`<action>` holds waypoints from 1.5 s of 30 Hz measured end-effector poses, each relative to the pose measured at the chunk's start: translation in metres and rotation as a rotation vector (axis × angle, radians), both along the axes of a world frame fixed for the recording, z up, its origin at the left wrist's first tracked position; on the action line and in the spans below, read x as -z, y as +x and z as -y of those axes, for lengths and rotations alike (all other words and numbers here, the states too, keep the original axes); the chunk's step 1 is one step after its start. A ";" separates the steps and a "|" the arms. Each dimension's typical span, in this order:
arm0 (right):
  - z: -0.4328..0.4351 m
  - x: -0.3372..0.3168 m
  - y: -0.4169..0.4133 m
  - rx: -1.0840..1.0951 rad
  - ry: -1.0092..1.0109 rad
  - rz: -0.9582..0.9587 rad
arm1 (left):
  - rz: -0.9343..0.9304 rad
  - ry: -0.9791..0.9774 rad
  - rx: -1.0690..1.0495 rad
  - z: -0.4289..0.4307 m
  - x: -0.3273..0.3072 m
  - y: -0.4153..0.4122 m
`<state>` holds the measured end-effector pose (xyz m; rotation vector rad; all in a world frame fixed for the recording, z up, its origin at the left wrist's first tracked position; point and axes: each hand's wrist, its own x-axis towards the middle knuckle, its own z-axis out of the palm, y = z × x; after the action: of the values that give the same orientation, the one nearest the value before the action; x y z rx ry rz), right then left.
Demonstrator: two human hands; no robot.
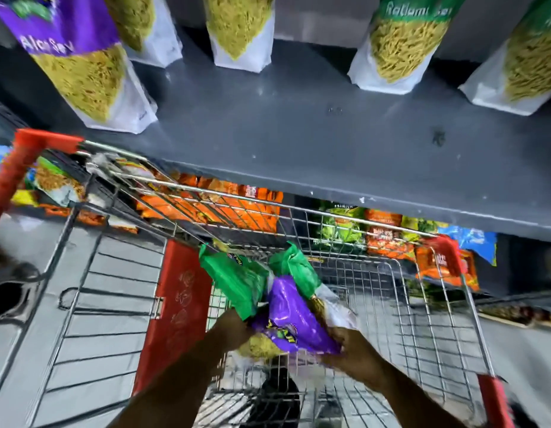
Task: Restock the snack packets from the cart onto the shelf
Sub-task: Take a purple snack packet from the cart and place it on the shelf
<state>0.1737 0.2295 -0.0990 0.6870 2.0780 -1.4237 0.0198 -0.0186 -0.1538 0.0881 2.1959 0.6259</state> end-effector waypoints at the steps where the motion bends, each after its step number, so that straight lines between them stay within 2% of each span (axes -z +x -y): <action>1: 0.001 -0.003 0.000 0.024 -0.015 -0.002 | 0.011 0.005 0.000 -0.002 -0.003 -0.001; 5: 0.005 -0.015 -0.004 0.083 0.075 -0.087 | -0.109 0.134 0.169 -0.003 -0.022 -0.002; 7: 0.003 -0.027 -0.008 0.142 0.057 -0.129 | -0.188 0.169 0.238 -0.003 -0.046 0.002; 11: -0.009 -0.071 -0.022 0.418 -0.080 -0.338 | -0.277 0.291 0.139 -0.007 -0.079 0.015; 14: -0.020 -0.112 -0.028 0.513 -0.228 -0.491 | -0.308 0.442 0.076 -0.022 -0.113 0.028; 19: -0.015 -0.157 -0.020 0.395 -0.316 -0.652 | -0.401 0.727 -0.157 -0.057 -0.181 0.041; 23: -0.010 -0.190 -0.034 0.334 -0.233 -0.795 | -0.591 0.867 -0.197 -0.086 -0.252 0.031; 27: -0.018 -0.242 -0.088 0.280 -0.229 -0.933 | -0.745 0.999 -0.292 -0.097 -0.290 -0.015; 31: -0.020 -0.266 -0.163 0.193 -0.230 -0.976 | -0.817 1.045 -0.380 -0.103 -0.327 -0.062; 34: -0.016 -0.264 -0.216 0.187 -0.208 -0.924 | -0.855 1.038 -0.415 -0.102 -0.330 -0.102; 38: -0.003 -0.253 -0.275 0.116 -0.173 -0.872 | -0.857 1.045 -0.575 -0.093 -0.311 -0.151; 43: 0.010 -0.247 -0.322 0.064 -0.188 -0.862 | -0.910 1.023 -0.642 -0.088 -0.296 -0.188; 45: 0.011 -0.247 -0.333 0.041 -0.199 -0.865 | -0.878 1.040 -0.706 -0.087 -0.290 -0.200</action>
<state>-0.1597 0.2181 0.1483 -0.0032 2.4599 -2.1745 -0.1803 0.0684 0.1365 0.1397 2.3876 2.4607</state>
